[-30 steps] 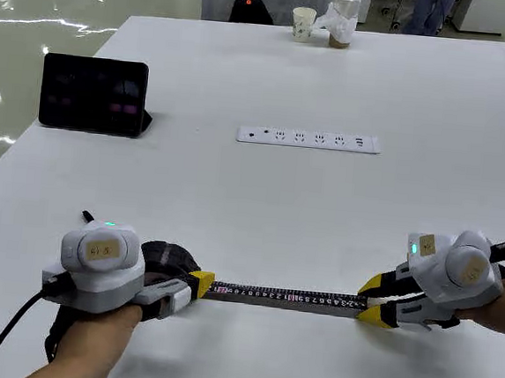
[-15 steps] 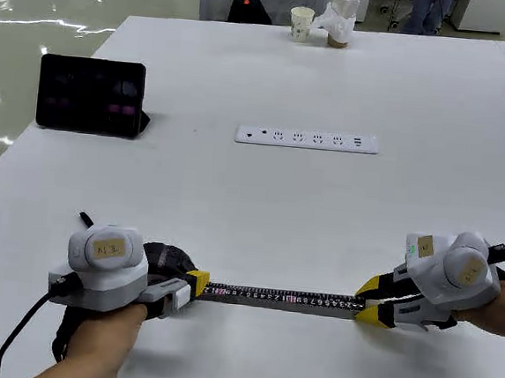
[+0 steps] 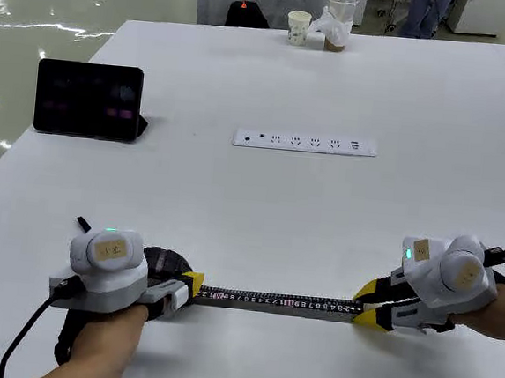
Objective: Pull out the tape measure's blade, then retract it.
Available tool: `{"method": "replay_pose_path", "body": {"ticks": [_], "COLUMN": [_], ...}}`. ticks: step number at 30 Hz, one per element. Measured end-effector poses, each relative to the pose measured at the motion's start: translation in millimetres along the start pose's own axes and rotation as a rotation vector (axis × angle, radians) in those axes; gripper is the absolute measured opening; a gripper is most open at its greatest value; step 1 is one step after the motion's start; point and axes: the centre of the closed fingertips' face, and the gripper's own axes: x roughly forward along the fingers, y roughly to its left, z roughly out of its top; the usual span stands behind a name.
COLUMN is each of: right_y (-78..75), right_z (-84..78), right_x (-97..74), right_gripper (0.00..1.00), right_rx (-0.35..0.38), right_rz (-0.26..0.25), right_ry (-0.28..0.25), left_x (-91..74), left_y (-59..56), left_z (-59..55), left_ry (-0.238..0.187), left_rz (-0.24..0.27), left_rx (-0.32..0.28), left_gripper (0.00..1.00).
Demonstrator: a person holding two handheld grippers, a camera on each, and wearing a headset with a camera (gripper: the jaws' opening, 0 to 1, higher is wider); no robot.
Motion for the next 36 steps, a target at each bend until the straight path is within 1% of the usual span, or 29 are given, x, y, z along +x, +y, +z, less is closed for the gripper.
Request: {"method": "replay_pose_path", "body": {"ticks": [4,8,15,25,31,36], "right_y": [0.2,0.0,0.0,0.5,0.8,0.7], "right_z": [-0.1,-0.4,-0.7,-0.8,-0.7,-0.7], "right_x": [0.0,-0.1,0.0,0.1,0.0,-0.2], "right_gripper": [0.09,0.09,0.09,0.09,0.09,0.09], "right_rx": [-0.003,-0.005,-0.017,-0.011,-0.006,-0.003], "right_rz": [0.002,0.005,0.011,0.014,0.014,0.013], "right_ry": [0.007,0.013,0.025,0.026,0.026,0.026], "left_x": [-0.1,-0.4,-0.9,-1.8,-1.8,-1.5], "left_y": [0.7,0.8,2.3,2.3,2.7,2.6], "left_z": [-0.3,-0.2,-2.5,-2.4,-1.9,-2.1], "left_ry": [0.009,0.012,0.035,0.038,0.033,0.039], "left_rz": [0.0,0.012,0.027,0.019,0.017,0.013], "left_rx": [0.008,0.01,0.007,0.016,0.02,0.018], "left_gripper": [0.62,0.61,0.59,0.57,0.57,0.57]}}
